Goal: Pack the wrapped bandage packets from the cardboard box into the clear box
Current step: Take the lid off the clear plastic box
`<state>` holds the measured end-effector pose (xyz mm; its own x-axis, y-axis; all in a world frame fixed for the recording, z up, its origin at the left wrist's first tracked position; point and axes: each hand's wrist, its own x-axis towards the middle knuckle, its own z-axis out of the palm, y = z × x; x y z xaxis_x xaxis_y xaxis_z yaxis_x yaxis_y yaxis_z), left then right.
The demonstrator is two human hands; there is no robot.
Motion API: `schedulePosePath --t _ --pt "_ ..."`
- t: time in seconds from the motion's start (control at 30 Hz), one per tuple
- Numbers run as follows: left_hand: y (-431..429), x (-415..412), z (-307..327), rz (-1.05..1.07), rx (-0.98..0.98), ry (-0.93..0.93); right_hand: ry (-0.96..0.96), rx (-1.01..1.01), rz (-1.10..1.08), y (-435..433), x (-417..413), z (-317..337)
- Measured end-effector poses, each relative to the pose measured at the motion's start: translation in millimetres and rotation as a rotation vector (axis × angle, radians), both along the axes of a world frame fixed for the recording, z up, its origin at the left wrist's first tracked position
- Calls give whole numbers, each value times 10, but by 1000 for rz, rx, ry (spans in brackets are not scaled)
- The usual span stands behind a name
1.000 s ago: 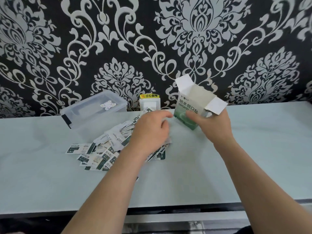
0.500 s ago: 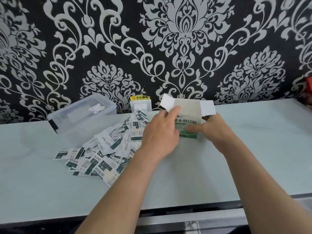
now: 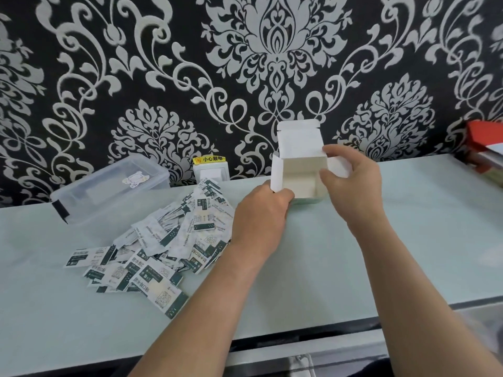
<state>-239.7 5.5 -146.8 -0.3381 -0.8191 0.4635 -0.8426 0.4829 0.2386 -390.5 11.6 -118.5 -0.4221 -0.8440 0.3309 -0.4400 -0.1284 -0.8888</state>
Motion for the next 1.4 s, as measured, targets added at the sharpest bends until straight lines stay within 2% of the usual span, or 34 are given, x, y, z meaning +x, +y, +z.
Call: schedulePosePath --t 0.13,0.23,0.37,0.5,0.57,0.63,0.73,0.8,0.87,0.97,1.1,1.23,1.4 --pt "-17 -57 -19 -69 -72 159 76 -6 -166 -9 -14 13" --pt "9 -31 31 -81 -45 266 156 44 -253 -36 -31 23" --pt "55 59 70 -87 -7 255 452 157 -384 -53 54 40" --pt "67 295 113 -46 3 259 485 -90 -362 -53 287 224" --pt "78 467 144 0 5 257 451 -256 -251 -44 498 278" --pt "89 684 171 61 53 237 417 -328 -88 -34 773 278" --pt "102 1047 184 151 184 166 391 -142 220 -62 1201 177" --pt "135 1249 162 201 297 20 436 14 368 -149 1413 -6" --pt "188 1431 93 252 408 -145 523 141 437 -248 1562 -193" --pt "228 1626 -45 281 476 -223 648 322 463 -372 1644 -354" --pt "255 1751 -187 309 530 -272 772 384 493 -458 1756 -410" --pt "254 1739 -285 320 533 -266 806 442 555 -471 1856 -451" --pt "235 1667 -322 306 522 -240 836 420 503 -433 1823 -491"
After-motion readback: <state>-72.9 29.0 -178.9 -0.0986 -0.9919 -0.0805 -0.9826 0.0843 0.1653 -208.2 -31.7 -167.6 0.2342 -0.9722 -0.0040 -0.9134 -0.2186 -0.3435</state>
